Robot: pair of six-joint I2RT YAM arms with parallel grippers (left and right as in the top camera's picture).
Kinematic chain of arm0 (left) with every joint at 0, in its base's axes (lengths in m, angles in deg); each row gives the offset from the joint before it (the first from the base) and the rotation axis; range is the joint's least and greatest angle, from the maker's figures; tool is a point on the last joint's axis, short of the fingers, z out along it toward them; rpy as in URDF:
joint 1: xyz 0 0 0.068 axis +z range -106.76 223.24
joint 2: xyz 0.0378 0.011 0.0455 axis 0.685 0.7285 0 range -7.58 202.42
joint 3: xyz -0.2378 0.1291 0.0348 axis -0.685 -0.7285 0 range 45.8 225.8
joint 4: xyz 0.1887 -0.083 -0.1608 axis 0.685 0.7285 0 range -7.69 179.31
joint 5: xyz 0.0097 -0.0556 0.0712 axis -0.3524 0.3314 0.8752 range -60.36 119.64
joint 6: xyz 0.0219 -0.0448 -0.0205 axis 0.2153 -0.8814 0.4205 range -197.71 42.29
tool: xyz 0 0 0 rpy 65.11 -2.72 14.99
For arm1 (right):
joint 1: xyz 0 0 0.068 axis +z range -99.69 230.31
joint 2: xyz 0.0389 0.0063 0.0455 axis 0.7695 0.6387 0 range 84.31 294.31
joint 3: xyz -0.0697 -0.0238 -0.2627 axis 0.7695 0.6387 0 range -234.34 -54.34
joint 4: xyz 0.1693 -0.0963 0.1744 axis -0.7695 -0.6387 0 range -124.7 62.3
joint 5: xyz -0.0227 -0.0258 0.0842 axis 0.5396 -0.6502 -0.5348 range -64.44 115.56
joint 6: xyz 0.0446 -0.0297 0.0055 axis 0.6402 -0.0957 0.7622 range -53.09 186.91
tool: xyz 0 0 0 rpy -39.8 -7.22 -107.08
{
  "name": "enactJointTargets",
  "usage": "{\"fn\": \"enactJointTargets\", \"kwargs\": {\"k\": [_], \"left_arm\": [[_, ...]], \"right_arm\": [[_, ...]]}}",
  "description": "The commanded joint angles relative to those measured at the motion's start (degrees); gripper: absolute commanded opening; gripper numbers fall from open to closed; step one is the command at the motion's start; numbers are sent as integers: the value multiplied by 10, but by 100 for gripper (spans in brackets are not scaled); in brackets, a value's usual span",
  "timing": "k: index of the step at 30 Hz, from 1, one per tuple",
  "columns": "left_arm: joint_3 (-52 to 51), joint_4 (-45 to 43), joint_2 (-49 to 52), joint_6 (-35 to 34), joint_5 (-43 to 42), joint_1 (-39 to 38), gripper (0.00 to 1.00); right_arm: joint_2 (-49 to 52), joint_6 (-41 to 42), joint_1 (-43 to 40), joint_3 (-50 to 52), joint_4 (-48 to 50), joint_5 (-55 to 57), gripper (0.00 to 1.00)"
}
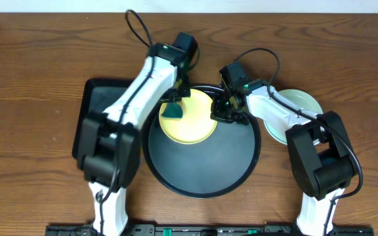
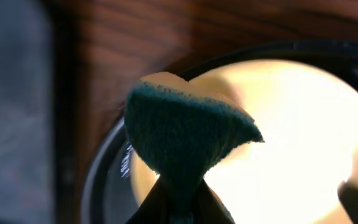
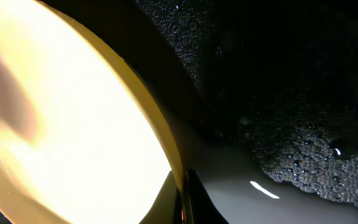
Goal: Clean dirty plates on tray and stack at the side
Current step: 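Lift the left gripper with the sponge back over the black tray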
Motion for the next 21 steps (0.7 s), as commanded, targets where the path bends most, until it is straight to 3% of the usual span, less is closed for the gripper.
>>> {"fn": "enactJointTargets", "kwargs": {"k": [1,10,21], "left_arm": [[21,36,-67,4,21,34,7],[21,64,-139,32,16,139,7],[19,64,-139,41,17,179,8]], "right_arm": [[14,-13,-2,-2,1,5,1],[-23,-63,0,-20,-54,41,1],[-144,-129,59,-40,-134,264,1]]}}
